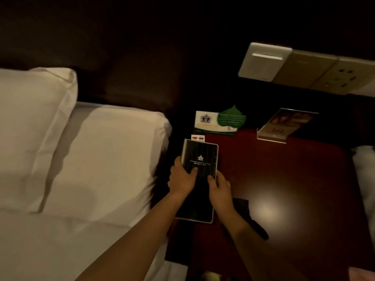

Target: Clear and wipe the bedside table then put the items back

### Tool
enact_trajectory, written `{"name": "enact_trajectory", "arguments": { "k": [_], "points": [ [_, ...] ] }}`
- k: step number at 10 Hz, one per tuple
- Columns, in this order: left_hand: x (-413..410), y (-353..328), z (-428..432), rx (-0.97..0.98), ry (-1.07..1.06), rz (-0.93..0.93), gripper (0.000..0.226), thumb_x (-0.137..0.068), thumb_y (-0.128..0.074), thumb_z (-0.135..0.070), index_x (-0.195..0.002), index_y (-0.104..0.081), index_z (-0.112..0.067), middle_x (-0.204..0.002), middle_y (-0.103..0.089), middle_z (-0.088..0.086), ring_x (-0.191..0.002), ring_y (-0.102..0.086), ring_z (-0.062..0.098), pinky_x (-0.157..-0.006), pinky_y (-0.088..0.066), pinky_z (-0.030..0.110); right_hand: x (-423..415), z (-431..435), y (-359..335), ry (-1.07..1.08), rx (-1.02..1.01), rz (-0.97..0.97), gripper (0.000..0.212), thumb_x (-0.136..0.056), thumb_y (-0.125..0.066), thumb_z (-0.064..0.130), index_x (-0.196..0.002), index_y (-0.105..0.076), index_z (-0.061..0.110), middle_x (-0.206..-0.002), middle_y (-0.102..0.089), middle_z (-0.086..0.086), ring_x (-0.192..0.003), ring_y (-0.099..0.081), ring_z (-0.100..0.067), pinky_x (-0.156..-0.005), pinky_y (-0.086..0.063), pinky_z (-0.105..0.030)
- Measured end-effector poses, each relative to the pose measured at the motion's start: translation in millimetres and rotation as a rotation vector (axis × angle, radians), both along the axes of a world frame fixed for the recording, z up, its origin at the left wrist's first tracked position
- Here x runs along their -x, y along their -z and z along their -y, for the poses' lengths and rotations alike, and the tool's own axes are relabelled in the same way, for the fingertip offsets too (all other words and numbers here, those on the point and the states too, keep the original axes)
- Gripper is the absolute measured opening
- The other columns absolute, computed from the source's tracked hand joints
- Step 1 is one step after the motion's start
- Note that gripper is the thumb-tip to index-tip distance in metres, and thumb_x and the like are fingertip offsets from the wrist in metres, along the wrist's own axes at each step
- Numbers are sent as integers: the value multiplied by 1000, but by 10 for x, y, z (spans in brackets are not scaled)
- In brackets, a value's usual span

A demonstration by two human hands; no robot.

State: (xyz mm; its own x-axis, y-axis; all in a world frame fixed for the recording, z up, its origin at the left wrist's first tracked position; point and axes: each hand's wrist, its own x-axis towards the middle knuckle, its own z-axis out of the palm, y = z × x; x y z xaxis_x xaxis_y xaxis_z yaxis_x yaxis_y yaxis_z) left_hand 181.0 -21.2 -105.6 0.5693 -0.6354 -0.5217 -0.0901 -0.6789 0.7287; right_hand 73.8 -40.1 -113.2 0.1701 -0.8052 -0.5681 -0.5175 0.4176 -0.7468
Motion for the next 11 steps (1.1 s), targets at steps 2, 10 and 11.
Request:
{"name": "enact_trajectory", "arguments": {
  "k": [2, 10, 11],
  "points": [
    [218, 178, 453, -75, 37, 30, 64, -89, -57, -26, -144, -27, -13, -138, -47, 18, -124, -50, 33, -102, -44, 48, 217, 365, 171, 29, -40, -19, 45, -96, -41, 30, -140, -35, 22, -134, -38, -17, -124, -40, -32, -104, -41, -47],
    [157, -637, 660, -128, 42, 234, 64, -91, -55, -22, -144, -27, -2, -145, -38, 23, -134, -36, 36, -109, -32, 40, 875, 988, -1708, 195, 258, 327, 21, -94, -47, 22, -106, -60, 34, -117, -63, 3, -112, -57, -13, -101, -44, -37],
    [29, -1212, 832, 66, 14, 296, 55, -90, -57, -16, -139, -36, -3, -138, -46, 22, -128, -43, 35, -104, -35, 34, 1239, 1094, -2740, 246, 465, 443, 16, -88, -54, 34, -93, -66, 42, -100, -73, 14, -93, -66, 0, -86, -57, -32]
  ]
}}
